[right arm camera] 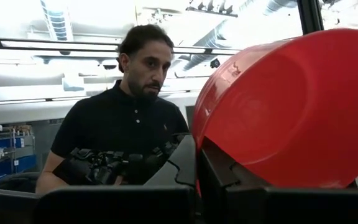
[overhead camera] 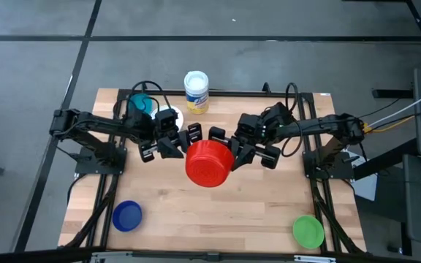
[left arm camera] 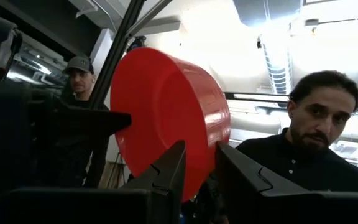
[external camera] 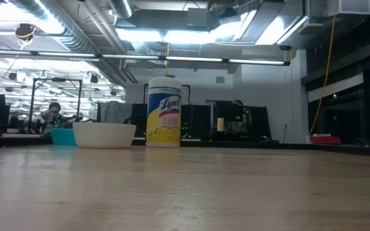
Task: Nest bowls inside each other
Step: Stack the red bowl on top of the white bowl
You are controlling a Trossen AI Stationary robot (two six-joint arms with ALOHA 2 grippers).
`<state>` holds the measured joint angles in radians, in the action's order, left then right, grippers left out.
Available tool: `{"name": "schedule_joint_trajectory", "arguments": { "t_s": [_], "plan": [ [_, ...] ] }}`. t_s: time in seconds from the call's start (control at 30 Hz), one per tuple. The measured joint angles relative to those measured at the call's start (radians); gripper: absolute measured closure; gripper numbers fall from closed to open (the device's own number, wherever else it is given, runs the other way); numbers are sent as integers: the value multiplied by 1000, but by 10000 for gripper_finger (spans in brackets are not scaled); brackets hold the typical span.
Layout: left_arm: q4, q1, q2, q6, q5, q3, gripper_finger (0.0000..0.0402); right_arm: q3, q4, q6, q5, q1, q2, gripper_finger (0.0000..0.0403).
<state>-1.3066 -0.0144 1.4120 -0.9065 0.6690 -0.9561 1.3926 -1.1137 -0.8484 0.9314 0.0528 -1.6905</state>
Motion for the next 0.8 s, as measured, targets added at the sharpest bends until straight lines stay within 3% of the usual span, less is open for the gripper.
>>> {"name": "schedule_joint_trajectory", "arguments": {
  "t_s": [0.23, 0.47, 0.67, 0.8],
  "plan": [
    [61, 15, 0, 31, 3, -34, 323, 0, -26, -6, 2, 0, -14, 402],
    [61, 22, -1, 103, 29, -37, 396, 29, -11, -17, -10, 1, -14, 402],
    [60, 22, -1, 127, 27, -37, 399, 39, -8, -30, -36, 1, -13, 381],
    [62, 21, -1, 115, 35, -37, 400, 39, -6, -26, -7, 1, -14, 395]
  ]
}}
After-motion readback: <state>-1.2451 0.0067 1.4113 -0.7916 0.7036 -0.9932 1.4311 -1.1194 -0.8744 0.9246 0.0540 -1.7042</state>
